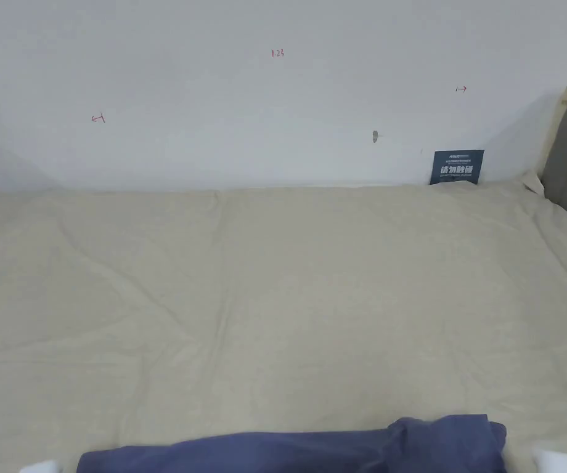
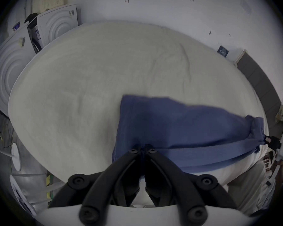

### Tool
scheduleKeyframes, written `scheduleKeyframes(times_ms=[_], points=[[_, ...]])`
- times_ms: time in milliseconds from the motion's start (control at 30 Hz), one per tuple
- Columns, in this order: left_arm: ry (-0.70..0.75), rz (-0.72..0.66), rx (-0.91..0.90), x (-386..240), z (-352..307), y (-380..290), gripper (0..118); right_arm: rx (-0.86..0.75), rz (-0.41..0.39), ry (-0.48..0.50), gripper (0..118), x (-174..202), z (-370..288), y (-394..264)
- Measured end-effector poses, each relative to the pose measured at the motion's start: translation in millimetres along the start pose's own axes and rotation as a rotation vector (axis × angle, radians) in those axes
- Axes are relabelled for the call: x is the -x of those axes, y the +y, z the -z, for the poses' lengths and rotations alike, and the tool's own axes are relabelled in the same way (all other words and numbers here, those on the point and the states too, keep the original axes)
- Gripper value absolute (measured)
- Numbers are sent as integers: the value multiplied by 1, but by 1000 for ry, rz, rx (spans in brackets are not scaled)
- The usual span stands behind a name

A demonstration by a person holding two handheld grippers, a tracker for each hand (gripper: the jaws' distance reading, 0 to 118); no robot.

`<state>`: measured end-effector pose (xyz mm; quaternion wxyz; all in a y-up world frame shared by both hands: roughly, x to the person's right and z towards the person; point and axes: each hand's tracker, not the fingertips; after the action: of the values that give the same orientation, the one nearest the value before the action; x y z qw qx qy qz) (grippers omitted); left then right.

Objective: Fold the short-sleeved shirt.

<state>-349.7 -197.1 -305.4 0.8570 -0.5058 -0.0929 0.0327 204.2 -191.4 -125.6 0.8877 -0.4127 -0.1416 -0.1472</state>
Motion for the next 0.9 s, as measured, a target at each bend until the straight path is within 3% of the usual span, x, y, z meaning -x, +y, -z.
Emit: scheduleKeyframes(times_ms=[133, 200, 233, 267, 300, 333, 367, 600, 700, 800, 900], points=[[-7, 15, -8, -1, 4, -12, 8, 43, 33, -52, 0, -2, 16, -16], [-13, 18, -25, -3, 0, -13, 36, 38, 27, -59, 3, 0, 13, -17], [-4, 12, -31, -5, -4, -11, 63, 16, 29, -63, 13, 2, 8, -15], [-1, -1, -45, -8, -12, -9, 83, 3, 29, -66, 29, 3, 3, -12], [0, -17, -59, -10, -19, -5, 94, -24, 28, -75, 53, 6, -4, -5], [-8, -29, -93, -12, -28, -1, 94, -65, 19, -76, 78, 9, -13, 1], [-41, -37, -146, -14, -38, 4, 94, -105, 11, -69, 85, 13, -21, 9], [-202, 35, -494, -59, -130, 47, 94, -482, -114, 10, 86, 64, -106, 73], [-157, 86, -655, -84, -161, 56, 94, -619, -141, 31, 86, 85, -135, 89], [-107, 118, -778, -104, -183, 60, 94, -691, -159, -8, 85, 107, -155, 98], [-57, 171, -896, -119, -195, 58, 89, -799, -191, -43, 76, 125, -166, 96]])
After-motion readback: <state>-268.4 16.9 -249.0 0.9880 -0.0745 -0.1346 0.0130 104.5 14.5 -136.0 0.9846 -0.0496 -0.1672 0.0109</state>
